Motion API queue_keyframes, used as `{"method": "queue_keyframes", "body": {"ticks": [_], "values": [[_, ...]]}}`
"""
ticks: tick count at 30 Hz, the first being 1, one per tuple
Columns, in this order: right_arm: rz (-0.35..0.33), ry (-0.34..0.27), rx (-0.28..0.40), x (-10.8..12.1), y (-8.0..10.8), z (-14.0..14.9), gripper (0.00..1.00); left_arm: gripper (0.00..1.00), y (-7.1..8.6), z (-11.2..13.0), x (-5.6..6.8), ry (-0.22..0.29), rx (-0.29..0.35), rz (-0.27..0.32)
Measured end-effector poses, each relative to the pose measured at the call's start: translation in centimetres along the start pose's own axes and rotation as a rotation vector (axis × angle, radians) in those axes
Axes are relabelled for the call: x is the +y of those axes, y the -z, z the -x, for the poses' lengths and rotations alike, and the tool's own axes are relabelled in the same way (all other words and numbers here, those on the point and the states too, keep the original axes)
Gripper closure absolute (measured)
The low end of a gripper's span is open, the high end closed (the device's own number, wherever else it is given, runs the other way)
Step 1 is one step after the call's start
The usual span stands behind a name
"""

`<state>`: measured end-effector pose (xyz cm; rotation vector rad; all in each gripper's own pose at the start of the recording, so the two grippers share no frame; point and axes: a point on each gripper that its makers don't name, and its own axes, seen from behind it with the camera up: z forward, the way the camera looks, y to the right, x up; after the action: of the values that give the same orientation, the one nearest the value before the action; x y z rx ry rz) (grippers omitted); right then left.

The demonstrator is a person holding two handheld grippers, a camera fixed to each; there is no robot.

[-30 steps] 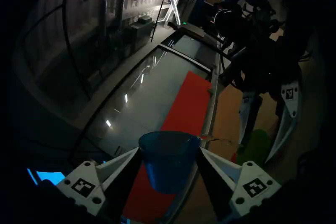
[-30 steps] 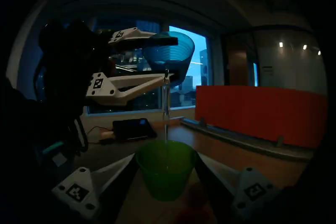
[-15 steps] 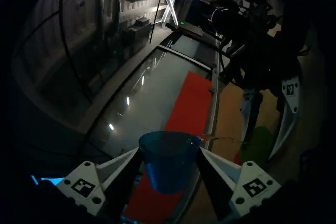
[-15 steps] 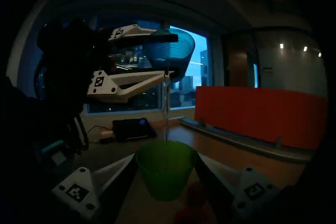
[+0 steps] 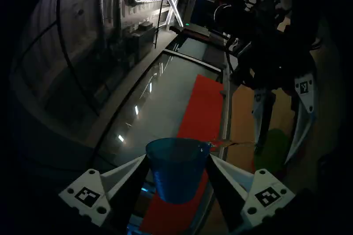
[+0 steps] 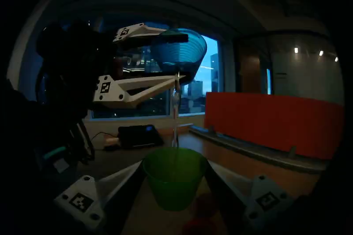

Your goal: Pour water

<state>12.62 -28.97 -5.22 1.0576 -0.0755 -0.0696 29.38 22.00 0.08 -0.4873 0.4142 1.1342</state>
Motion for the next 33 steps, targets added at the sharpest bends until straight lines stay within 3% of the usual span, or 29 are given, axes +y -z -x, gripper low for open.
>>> {"method": "queue_keyframes", "body": {"ticks": [33], "values": [[0.004,0.016,0.002,-0.02,-0.14,-0.40,0.08,0.15,0.11,-0.55,-0.83,-0.165,0.004,-0.038]]}}
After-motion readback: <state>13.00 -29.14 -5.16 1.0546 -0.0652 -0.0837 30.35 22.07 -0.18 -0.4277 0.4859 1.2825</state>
